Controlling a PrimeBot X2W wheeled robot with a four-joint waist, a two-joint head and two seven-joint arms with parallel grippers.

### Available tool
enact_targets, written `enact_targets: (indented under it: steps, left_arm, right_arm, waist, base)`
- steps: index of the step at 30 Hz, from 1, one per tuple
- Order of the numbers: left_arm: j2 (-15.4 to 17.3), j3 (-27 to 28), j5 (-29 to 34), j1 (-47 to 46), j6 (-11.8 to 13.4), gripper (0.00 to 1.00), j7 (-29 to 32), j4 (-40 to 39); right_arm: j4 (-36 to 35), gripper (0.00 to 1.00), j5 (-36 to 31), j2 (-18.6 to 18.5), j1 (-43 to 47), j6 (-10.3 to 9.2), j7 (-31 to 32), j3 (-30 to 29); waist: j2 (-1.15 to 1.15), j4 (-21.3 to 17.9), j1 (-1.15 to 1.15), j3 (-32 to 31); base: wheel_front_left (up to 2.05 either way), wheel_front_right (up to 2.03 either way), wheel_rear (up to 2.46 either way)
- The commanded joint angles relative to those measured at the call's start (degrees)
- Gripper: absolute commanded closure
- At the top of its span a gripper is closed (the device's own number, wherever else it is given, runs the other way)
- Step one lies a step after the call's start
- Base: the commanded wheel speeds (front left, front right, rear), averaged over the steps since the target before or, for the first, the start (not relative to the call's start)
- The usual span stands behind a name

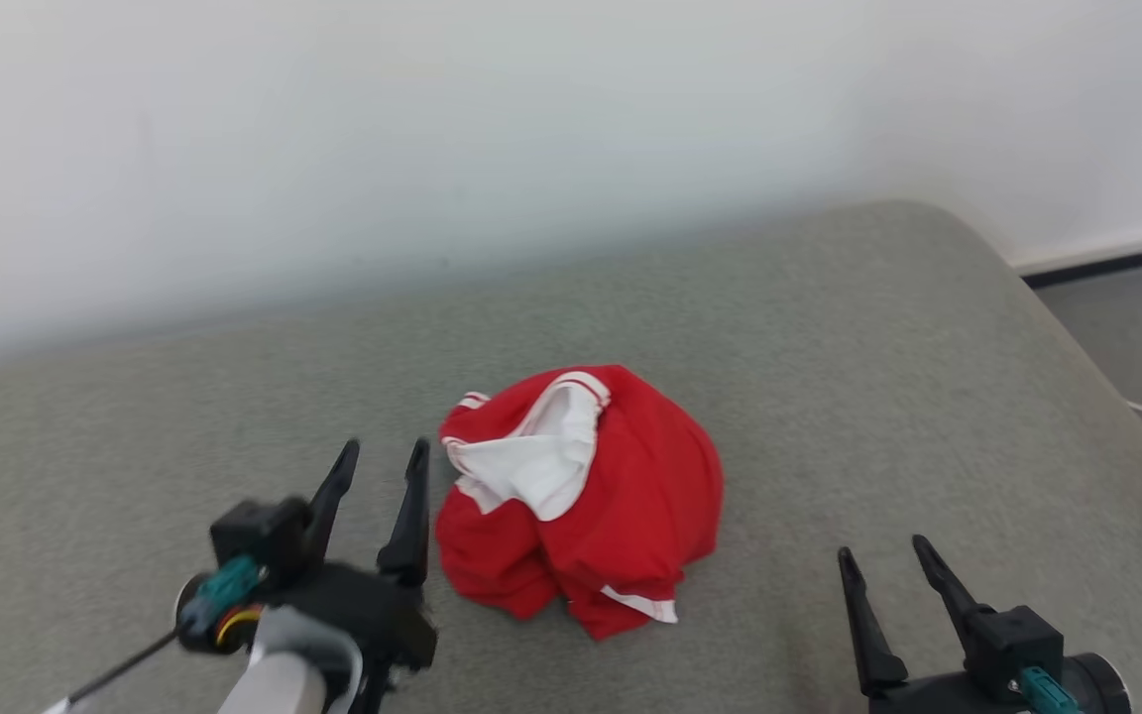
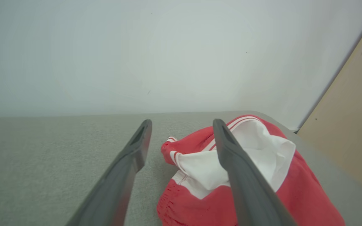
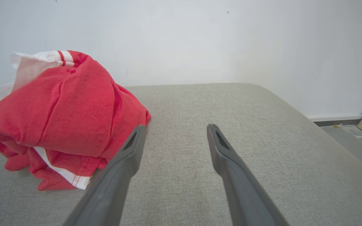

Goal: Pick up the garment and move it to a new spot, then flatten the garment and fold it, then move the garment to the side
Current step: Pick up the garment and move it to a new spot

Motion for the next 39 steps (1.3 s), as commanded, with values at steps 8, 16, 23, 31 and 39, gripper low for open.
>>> enact_targets:
  steps: [8,16,23,31,39]
  left_arm:
    - [5.0,2.8,2.6,12.4,2.1,0.0,-4.0,-6.8]
    - [5.9,6.6,5.5,22.7,2.9,0.0,-4.4,-13.0]
    - [5.1,9.3,7.3,29.8,3.3,0.0,-4.4,-15.1]
    - [4.3,11.8,8.7,32.3,1.6,0.0,-4.4,-16.0]
    - [4.2,9.6,7.7,26.3,-1.4,0.0,-0.5,-14.0]
  right_arm:
    - [-2.5,0.0,-2.1,0.0,3.6,0.03,1.2,-3.3]
    - [-3.7,0.0,-1.8,-0.1,7.2,0.03,1.8,-4.6]
    - [-3.5,0.0,-0.9,-0.1,9.2,0.03,2.3,-4.6]
    - [-3.9,0.0,-0.2,0.0,9.8,0.03,2.4,-3.9]
    - [-3.7,0.0,0.2,-0.1,8.8,0.03,2.2,-2.6]
  waist:
    - [0.0,8.5,0.0,-4.3]
    - [0.0,10.4,0.0,-5.0]
    - [0.0,10.3,0.0,-5.9]
    - [0.0,10.4,0.0,-6.4]
    - [0.0,8.5,0.0,-5.5]
  base:
    - [0.0,0.0,0.0]
    - [0.0,0.0,0.0]
    - [0.0,0.0,0.0]
    - [0.0,0.0,0.0]
    - [0.0,0.0,0.0]
